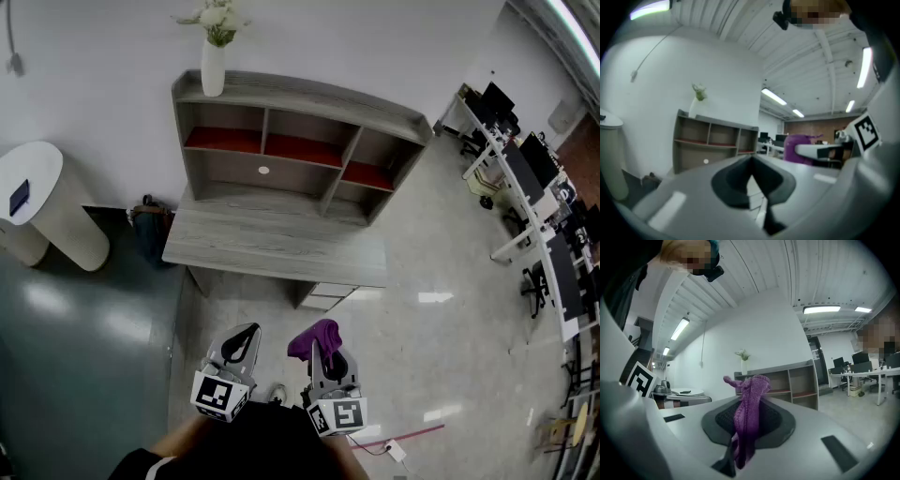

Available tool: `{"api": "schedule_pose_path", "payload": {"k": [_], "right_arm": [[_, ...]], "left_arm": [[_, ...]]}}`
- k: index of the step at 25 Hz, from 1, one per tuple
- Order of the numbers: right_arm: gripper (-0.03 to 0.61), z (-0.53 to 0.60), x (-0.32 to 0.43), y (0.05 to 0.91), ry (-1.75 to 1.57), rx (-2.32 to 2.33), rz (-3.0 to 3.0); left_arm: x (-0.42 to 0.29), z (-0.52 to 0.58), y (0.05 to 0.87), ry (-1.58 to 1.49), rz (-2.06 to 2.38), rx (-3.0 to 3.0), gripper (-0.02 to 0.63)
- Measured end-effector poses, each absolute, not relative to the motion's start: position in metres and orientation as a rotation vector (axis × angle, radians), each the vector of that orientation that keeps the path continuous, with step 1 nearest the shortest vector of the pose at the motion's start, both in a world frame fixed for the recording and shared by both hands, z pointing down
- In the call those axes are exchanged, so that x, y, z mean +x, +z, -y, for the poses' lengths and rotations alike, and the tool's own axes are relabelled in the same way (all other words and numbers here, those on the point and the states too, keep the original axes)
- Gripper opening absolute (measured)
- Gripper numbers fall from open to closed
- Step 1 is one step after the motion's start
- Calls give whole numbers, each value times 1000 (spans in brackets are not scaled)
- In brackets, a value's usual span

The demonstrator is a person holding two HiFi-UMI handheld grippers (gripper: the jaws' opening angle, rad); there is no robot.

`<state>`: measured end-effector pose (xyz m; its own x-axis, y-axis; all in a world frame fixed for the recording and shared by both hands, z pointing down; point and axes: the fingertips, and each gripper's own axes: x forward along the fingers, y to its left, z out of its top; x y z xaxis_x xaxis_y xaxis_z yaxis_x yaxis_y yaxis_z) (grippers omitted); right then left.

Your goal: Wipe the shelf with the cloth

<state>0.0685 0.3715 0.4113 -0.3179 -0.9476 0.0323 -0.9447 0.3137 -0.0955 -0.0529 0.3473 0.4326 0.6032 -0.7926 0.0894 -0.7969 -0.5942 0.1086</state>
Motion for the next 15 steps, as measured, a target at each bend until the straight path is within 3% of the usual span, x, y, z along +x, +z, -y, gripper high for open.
{"api": "schedule_pose_path", "payload": {"k": [15], "right_arm": [[51,-375,80,412,-185,-1802,-2516]], "left_arm": [[-41,-352,433,46,1334,2684,3]]}}
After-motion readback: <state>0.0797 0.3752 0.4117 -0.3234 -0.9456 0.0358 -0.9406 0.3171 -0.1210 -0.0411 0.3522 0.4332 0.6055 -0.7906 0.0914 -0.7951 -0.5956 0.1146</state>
